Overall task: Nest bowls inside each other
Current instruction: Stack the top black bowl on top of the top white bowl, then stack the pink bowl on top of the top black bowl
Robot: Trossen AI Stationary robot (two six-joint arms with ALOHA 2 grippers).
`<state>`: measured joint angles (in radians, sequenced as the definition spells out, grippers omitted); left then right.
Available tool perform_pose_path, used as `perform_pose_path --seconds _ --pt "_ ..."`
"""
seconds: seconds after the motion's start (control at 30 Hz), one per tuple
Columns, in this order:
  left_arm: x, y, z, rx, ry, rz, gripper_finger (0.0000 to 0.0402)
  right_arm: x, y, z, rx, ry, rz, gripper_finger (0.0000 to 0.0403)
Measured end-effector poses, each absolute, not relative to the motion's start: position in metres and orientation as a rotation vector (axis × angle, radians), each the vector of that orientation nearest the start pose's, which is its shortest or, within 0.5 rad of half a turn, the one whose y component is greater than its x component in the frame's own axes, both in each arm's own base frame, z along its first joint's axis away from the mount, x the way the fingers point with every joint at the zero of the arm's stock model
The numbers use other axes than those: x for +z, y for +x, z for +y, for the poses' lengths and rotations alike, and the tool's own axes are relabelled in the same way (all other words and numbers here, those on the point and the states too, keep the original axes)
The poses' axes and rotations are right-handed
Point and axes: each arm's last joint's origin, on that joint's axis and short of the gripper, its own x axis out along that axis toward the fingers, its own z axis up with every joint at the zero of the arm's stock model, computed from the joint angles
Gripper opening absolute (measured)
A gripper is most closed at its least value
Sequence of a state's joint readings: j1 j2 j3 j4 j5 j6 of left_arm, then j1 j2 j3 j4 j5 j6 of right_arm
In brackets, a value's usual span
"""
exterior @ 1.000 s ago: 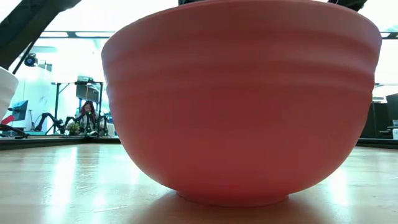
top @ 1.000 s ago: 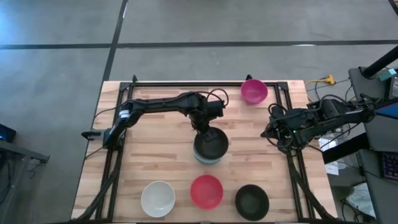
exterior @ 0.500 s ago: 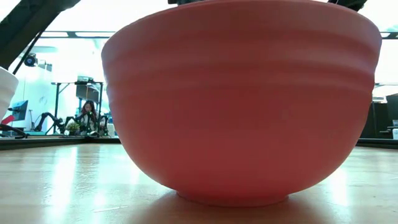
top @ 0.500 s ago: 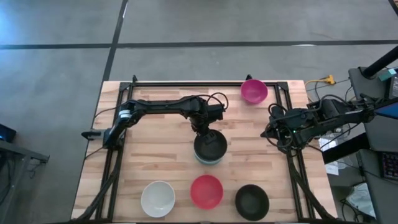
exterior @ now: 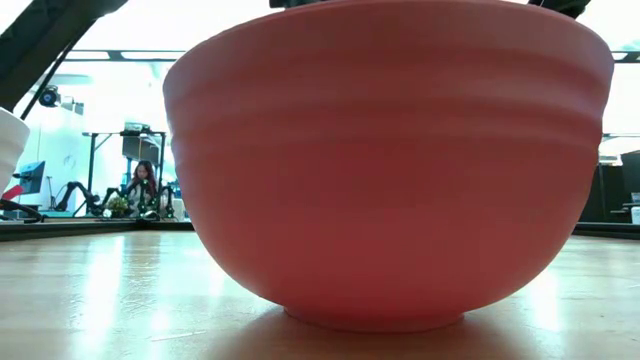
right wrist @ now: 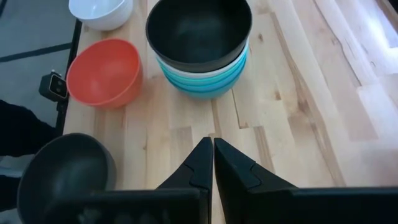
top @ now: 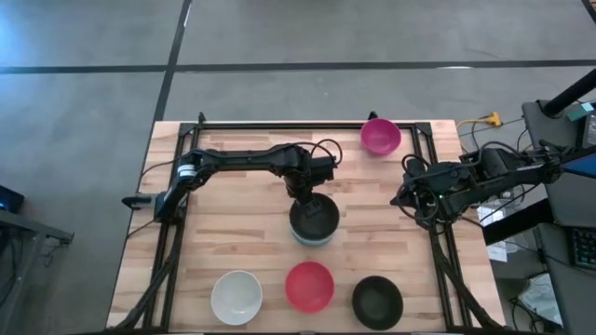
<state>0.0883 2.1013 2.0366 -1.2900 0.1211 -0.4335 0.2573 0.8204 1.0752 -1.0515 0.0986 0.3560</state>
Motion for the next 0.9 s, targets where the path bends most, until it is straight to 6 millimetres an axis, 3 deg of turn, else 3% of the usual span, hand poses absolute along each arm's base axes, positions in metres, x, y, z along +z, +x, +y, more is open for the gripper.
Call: perform_pose_path --seconds 0.37,0.6,0.9 --pt "0.298 0.421 0.035 0.262 -0.508 1.284 0.0168 0.347 0.126 0.03 0.003 0.211 0.798 0.0009" --pt "0.315 0.412 0.034 0.262 -0.514 1.25 0.0175 0.348 0.127 0.03 -0.001 0.226 0.79 0.0009" --pt "0.359 0.371 0.017 0.272 -0.512 1.22 0.0176 0.348 0.127 0.031 -0.002 0.236 0.785 0.0009"
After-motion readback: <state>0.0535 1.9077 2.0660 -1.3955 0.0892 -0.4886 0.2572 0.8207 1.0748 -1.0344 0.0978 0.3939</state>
